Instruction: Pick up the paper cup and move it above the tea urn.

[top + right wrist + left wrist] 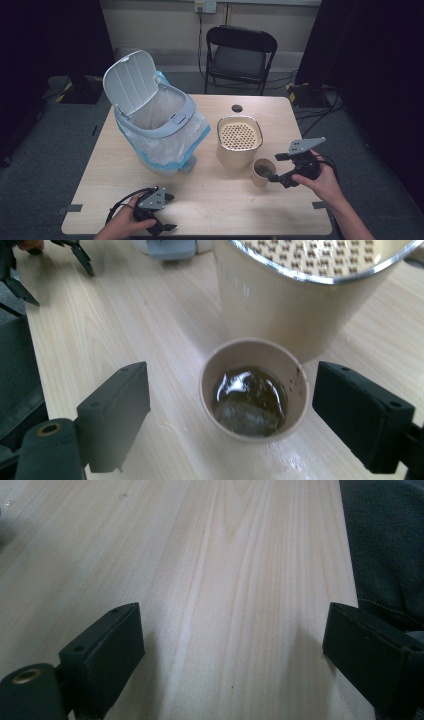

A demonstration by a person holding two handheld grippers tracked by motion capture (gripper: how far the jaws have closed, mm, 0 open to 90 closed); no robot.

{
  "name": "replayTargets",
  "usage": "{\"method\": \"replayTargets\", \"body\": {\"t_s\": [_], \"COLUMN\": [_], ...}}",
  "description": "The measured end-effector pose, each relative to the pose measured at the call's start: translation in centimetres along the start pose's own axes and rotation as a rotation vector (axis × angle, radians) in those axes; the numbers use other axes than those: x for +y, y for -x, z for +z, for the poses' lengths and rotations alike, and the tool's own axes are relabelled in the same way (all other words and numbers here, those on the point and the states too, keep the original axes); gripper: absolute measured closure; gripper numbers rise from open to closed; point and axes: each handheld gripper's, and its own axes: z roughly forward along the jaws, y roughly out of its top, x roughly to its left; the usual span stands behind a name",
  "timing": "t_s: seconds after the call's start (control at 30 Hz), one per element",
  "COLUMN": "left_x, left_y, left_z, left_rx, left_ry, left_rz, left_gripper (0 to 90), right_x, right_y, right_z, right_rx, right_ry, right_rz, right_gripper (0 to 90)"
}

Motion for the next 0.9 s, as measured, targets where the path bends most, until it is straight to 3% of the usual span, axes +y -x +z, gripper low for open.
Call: {"method": "replayTargets", "body": {"t_s": [0.27,0.53,0.9], "left_x": [0.0,0.0,0.0], "left_y": [0.0,0.0,0.0], "left_z": [0.0,0.0,0.0], "left_rx": [0.0,0.001,0.0], "left_ry": [-0.004,0.001,0.0], "left_rz": [0.004,-0.001,0.0], "left_gripper": [8.9,8.9,8.9], "right_x": [-2.3,-3.9,-4.9], "right_y": [0.5,0.7,0.9], "right_z": [0.4,1.4,2.8], "right_rx": [-0.013,-0.01,-0.016], "right_ry": [0.001,-0.005,0.006], "right_rz": [0.039,0.048,0.057], "right_gripper": [14.3,14.3,14.7]}}
